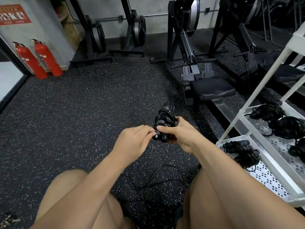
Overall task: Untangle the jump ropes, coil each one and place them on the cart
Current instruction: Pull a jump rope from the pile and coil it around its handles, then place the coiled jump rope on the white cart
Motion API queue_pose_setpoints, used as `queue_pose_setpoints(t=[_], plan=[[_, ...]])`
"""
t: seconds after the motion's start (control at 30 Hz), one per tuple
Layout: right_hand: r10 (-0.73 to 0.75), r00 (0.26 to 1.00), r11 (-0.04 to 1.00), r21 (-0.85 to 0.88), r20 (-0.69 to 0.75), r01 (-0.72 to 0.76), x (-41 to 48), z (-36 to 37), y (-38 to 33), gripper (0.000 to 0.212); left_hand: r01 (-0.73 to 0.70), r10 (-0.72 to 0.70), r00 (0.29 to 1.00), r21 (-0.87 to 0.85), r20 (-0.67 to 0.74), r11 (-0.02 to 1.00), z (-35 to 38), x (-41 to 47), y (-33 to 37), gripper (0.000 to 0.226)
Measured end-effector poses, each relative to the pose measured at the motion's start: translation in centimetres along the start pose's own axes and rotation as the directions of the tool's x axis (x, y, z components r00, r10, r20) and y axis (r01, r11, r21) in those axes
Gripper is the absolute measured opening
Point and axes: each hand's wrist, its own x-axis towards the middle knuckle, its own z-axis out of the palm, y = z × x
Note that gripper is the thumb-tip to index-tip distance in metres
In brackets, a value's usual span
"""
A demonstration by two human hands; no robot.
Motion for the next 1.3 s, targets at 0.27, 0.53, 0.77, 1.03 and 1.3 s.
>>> queue_pose_setpoints(t=[0.27, 0.53, 0.77, 1.03, 1.3], plan=[[0.060, 0.997, 0.997, 0.052, 0.040, -0.062, -0.3, -0.8, -0.2, 0.064, 0.233, -0.227, 0.972, -0.181, 0.056, 0.956, 0.6, 0.3, 0.0, 0.016], [-0.042, 0.992, 0.995, 0.084, -0.122, 0.053, -0.8, -5.4, 0.1, 0.079, 0.628, -0.554, 0.777, -0.440, 0.299, 0.642, 3.0, 2.6, -0.1, 0.009], [-0.062, 0.924, 0.992, 0.077, -0.378, 0.099, -3.7, -14.7, 5.6, 0.058, 0.705, -0.558, 0.709, -0.412, 0.431, 0.577, 8.7, 5.5, -0.7, 0.011], [0.089, 0.755, 0.995, 0.090, -0.650, -0.039, -5.6, -23.9, 11.6, 0.074, 0.749, -0.510, 0.656, -0.391, 0.557, 0.536, 14.2, 6.7, 1.2, 0.014], [0.164, 0.397, 0.979, 0.099, -0.903, -0.179, -5.3, -30.4, 15.1, 0.041, 0.749, -0.447, 0.640, -0.380, 0.625, 0.542, 17.6, 8.6, 2.9, 0.013]])
